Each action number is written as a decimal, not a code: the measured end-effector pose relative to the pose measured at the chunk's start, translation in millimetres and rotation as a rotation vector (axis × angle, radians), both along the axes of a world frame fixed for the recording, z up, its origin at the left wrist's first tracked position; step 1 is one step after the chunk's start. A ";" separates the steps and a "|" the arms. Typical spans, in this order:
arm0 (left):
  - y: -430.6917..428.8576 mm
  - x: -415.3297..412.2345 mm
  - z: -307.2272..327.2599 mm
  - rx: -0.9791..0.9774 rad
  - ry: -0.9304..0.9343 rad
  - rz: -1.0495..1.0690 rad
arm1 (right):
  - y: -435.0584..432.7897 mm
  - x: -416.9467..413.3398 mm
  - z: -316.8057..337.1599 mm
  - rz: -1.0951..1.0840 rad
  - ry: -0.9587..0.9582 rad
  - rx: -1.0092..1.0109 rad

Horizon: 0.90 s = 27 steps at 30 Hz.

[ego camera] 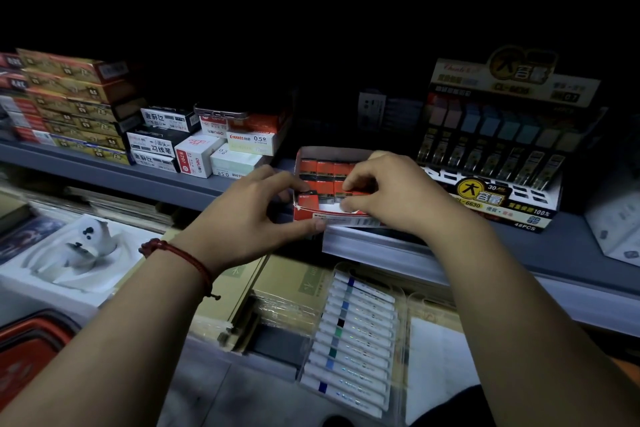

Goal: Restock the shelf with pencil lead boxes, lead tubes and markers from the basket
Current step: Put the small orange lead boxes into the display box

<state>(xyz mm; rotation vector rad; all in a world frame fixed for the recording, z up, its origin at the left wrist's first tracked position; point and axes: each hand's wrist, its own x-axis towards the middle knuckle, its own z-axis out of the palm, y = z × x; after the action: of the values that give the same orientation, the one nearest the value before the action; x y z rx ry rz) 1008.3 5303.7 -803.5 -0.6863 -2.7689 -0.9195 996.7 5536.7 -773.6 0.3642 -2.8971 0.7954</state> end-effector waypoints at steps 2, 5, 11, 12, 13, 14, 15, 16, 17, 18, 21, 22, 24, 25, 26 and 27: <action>0.8 0.1 0.1 0.005 0.017 -0.009 | -6.2 -1.9 1.9 0.027 -0.007 0.027; 2.8 -0.8 -0.6 0.024 0.037 -0.019 | -20.1 -6.5 4.2 0.065 -0.014 0.040; 0.8 -2.7 -1.9 0.048 0.025 -0.010 | -34.7 -20.2 0.3 0.072 0.011 0.015; 0.8 -3.1 -2.1 0.052 0.022 -0.009 | -34.8 -21.0 -1.0 0.058 0.016 0.007; 0.9 -3.4 -1.8 0.061 0.023 -0.008 | -34.8 -21.4 -2.6 0.048 0.018 0.001; 1.0 -3.4 -1.2 0.069 0.028 -0.009 | -34.5 -21.3 -3.9 0.047 0.023 0.000; 1.2 -3.2 -0.4 0.075 0.034 -0.014 | -34.1 -21.0 -4.8 0.059 0.023 0.001; 1.5 -2.8 0.3 0.076 0.040 -0.020 | -33.5 -20.9 -5.2 0.080 0.021 0.000; 1.7 -2.5 0.6 0.074 0.042 -0.024 | -33.0 -20.7 -4.9 0.103 0.011 -0.007; 1.7 -2.2 0.0 0.072 0.043 -0.023 | -32.7 -20.7 -4.1 0.116 -0.007 -0.013; 0.7 -0.6 -6.1 0.100 0.039 0.001 | -32.9 -22.0 -3.8 0.121 -0.031 -0.003; 0.0 0.1 -8.3 0.114 0.039 0.006 | -32.9 -22.6 -3.8 0.118 -0.032 -0.001; -1.8 1.7 -10.8 0.139 0.042 0.010 | -33.2 -22.4 -4.2 0.120 -0.035 -0.015; -2.8 2.3 -11.2 0.152 0.043 0.008 | -33.0 -21.6 -4.1 0.131 -0.036 -0.024; -3.5 2.8 -11.3 0.162 0.045 0.006 | -32.0 -21.1 -4.2 0.146 -0.032 -0.032; -3.8 3.3 -11.2 0.166 0.047 0.004 | -30.8 -20.5 -3.9 0.162 -0.033 -0.046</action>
<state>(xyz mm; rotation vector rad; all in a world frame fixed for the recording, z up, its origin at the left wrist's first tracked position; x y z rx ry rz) 1011.5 5299.9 -814.7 -0.6655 -2.6153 -1.1026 976.3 5505.9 -777.5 0.5932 -2.9019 0.8984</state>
